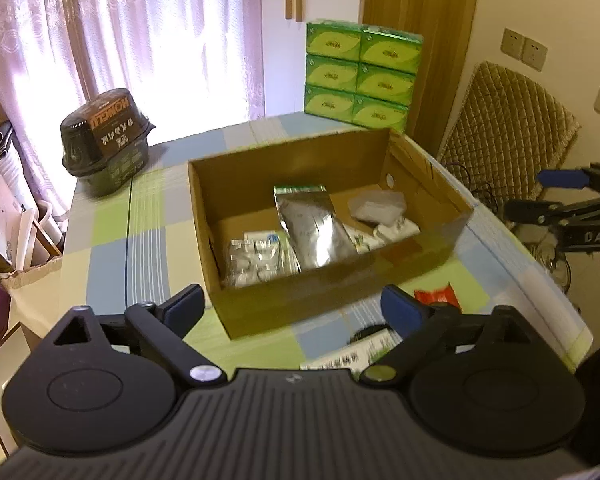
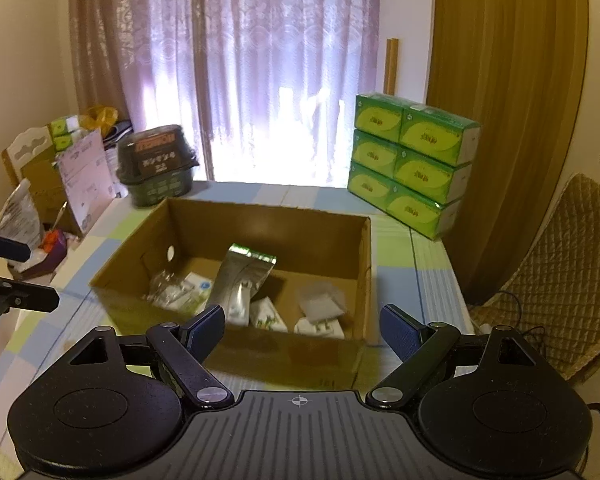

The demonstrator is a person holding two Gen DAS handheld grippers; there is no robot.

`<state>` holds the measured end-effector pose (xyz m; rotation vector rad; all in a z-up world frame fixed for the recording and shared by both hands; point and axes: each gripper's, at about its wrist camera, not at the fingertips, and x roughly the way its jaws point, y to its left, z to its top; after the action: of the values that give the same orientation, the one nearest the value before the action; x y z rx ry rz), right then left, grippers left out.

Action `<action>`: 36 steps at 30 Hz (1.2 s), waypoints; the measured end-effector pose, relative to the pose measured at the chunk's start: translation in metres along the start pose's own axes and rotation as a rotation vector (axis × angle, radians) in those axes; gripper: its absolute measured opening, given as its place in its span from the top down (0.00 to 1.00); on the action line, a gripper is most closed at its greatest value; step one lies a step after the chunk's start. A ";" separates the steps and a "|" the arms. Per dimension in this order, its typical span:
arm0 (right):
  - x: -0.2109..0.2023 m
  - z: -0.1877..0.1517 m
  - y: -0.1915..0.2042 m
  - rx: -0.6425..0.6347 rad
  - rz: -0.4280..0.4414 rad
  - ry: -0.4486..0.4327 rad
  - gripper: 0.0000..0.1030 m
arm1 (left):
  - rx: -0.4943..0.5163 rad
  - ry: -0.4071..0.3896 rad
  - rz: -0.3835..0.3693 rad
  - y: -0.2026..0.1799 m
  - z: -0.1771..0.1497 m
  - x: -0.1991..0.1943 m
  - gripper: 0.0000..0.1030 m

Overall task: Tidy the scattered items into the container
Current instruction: 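Move both tools back over the medicine box and red candy, then grasp the green-and-white medicine box across its width with the left tool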

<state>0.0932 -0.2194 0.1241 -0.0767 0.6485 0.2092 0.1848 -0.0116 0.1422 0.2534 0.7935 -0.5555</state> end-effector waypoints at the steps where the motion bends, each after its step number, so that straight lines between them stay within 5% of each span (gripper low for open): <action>1: -0.005 -0.005 0.002 -0.007 -0.002 -0.001 0.13 | 0.009 0.003 0.000 -0.002 -0.007 -0.001 0.09; 9: -0.017 -0.054 0.008 -0.007 0.033 0.040 0.13 | 0.087 0.064 0.017 -0.013 -0.063 0.008 0.08; 17: 0.019 -0.099 0.007 -0.009 0.075 0.146 0.13 | 0.224 0.119 0.006 -0.021 -0.109 0.038 0.08; 29: 0.056 -0.123 -0.005 0.009 0.084 0.222 0.13 | 0.321 0.150 -0.099 -0.038 -0.129 0.092 0.08; 36: 0.065 -0.138 -0.003 0.033 0.105 0.257 0.13 | 0.343 0.160 -0.149 -0.052 -0.136 0.105 0.22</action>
<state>0.0628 -0.2297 -0.0253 -0.0382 0.9127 0.2933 0.1335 -0.0379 -0.0282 0.5626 0.8748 -0.8206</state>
